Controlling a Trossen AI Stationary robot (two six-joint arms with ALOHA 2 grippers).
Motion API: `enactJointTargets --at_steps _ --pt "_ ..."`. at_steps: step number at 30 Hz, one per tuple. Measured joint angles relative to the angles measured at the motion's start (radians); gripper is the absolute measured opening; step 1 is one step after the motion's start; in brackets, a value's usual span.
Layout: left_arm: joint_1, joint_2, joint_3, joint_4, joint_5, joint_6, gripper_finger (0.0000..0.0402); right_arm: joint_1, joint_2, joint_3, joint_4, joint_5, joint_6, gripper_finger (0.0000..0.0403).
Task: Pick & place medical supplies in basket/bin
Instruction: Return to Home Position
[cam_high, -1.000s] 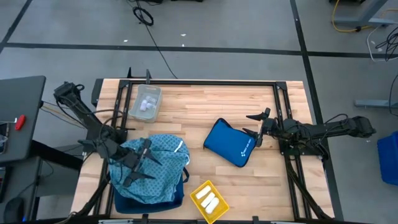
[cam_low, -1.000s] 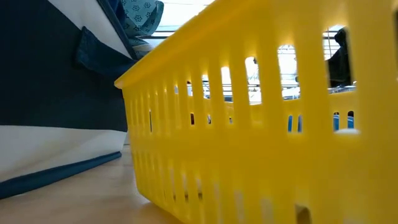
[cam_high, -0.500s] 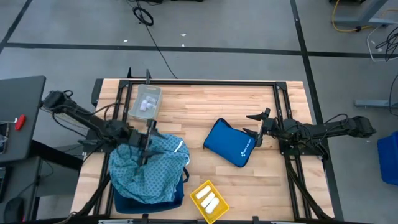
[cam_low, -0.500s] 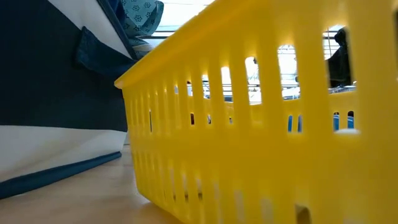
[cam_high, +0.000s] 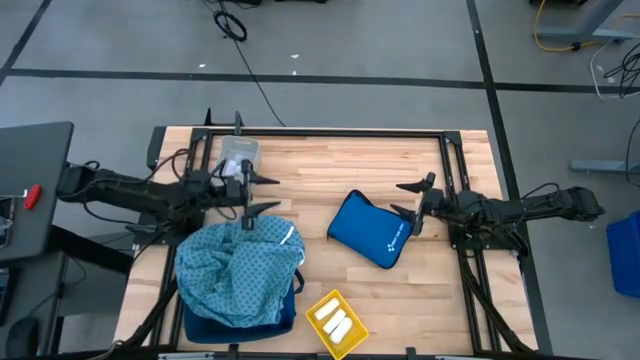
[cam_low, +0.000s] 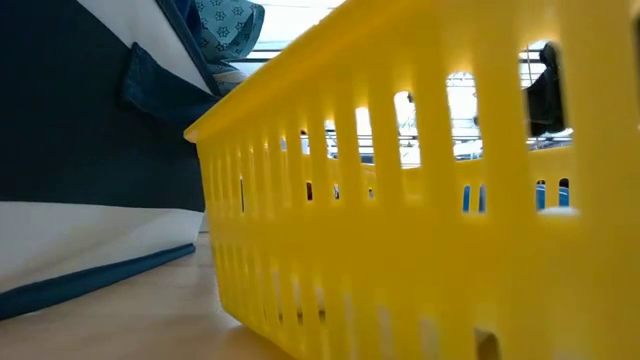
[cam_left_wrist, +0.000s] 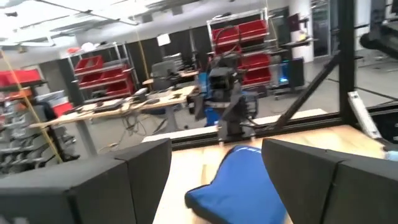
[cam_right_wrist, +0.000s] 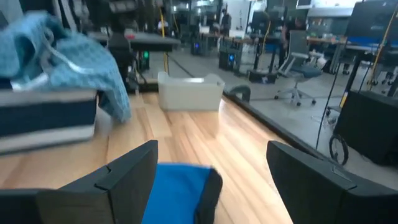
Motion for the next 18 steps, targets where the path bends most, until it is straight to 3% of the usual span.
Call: enactJointTargets --at_steps 5,18 --pt "0.056 -0.003 0.000 -0.052 0.049 -0.034 0.0256 0.000 -0.001 0.000 0.073 -0.054 -0.002 0.0309" --pt "0.183 -0.130 -0.036 -0.210 0.120 -0.020 0.0256 -0.006 0.000 0.000 -0.004 -0.110 0.008 0.0309"
